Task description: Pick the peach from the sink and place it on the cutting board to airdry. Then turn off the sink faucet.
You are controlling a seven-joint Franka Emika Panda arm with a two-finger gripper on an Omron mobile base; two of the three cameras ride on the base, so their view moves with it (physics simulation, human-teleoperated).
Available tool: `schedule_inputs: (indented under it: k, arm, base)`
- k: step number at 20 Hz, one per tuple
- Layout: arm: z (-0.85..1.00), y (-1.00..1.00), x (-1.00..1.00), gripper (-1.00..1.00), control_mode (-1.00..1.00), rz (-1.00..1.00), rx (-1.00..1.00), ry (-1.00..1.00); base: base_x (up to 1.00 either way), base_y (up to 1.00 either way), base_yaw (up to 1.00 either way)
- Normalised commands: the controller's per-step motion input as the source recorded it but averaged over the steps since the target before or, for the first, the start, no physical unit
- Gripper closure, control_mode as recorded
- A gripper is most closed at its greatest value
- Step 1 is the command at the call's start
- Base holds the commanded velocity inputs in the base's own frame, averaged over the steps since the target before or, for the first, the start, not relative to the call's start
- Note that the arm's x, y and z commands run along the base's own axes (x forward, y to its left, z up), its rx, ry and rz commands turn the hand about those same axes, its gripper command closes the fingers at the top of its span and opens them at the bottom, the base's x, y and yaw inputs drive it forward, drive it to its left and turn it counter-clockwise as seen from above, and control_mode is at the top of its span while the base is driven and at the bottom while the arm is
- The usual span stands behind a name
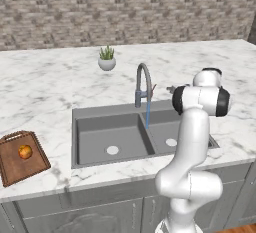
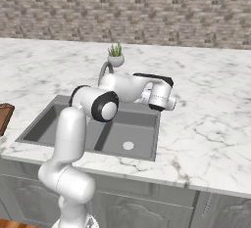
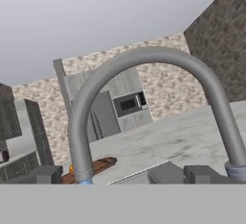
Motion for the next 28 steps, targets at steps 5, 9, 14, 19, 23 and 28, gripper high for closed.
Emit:
schedule_inputs:
  k: [5,9,14,19,23,28]
  arm:
    - [-0.1,0.04,0.17,-1.0,-1.0,0.0,0.0,0.0]
    - [-0.11,0.03,0.15,-1.0,-1.0,0.0,0.0,0.0]
    - [-0.07,0.03,0.16,-1.0,-1.0,0.0,0.0,0.0]
    - [-0.01,0.0,0.17,-1.0,-1.0,0.0,0.0,0.0]
    - [0.0,0.0,0.18,-1.0,-1.0,0.0,0.0,0.0]
    - [-0.04,0.0,0.17,-1.0,-1.0,0.0,0.0,0.0]
  base:
    - [0.0,0.0,0.0]
    - [0.0,0.0,0.0]
    - [0.0,0.0,0.0]
    - [0.0,0.0,0.0]
    - [0.0,0.0,0.0]
    - [0.0,0.0,0.0]
